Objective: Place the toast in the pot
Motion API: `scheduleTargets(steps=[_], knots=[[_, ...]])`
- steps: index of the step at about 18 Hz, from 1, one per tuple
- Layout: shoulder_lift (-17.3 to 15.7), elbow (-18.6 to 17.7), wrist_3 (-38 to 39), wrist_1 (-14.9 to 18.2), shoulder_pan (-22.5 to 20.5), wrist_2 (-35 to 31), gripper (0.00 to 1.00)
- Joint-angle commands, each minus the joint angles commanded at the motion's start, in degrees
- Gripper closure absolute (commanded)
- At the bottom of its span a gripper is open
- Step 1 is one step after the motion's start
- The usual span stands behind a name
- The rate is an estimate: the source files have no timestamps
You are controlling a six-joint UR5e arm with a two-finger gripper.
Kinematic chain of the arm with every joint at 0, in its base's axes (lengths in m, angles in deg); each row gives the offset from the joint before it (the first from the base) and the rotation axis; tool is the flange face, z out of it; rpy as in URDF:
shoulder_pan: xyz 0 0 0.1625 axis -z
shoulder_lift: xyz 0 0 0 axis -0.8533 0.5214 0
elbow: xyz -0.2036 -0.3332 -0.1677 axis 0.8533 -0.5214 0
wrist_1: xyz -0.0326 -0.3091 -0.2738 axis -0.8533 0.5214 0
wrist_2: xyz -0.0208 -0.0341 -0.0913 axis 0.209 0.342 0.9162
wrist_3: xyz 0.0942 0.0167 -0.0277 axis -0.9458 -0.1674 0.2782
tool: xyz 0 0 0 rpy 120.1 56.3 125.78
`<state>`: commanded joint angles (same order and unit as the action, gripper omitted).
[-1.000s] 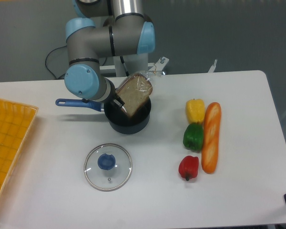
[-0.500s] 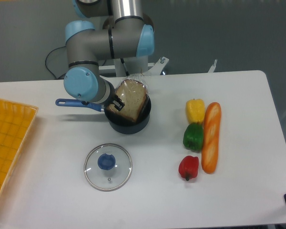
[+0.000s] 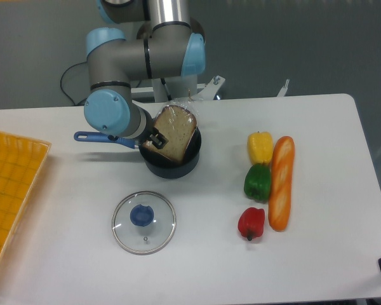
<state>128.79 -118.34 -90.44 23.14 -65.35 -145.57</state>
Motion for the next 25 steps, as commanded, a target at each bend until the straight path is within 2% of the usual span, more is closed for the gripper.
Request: scheduleTargets(steps=[3, 4, 8, 10, 11, 12, 17, 19, 23, 25], knots=[[0.3, 1.1, -0.3, 0.1, -0.2, 0.0, 0.62], [0.3, 1.6, -0.4, 0.1, -0.3, 0.1, 0.65], [0.4, 2.4, -0.3, 0.1, -0.6, 0.0, 0.65], [0.4, 2.4, -0.3, 0.0, -0.7, 0.1, 0.53], [0.4, 2.6, -0.4, 0.0, -0.8, 0.1, 0.33], [0.4, 2.7, -0.4, -0.1, -0.9, 0.1, 0.00], [0.0, 3.3, -0.2, -5.8, -2.5, 0.4, 0.00], [0.7, 3.5, 0.2, -9.8, -2.5, 0.0, 0.00], [0.4, 4.6, -0.5, -12.4, -4.4, 0.6, 0.00], [0.4, 5.1, -0.8, -15.3, -4.4, 1.1, 0.00]])
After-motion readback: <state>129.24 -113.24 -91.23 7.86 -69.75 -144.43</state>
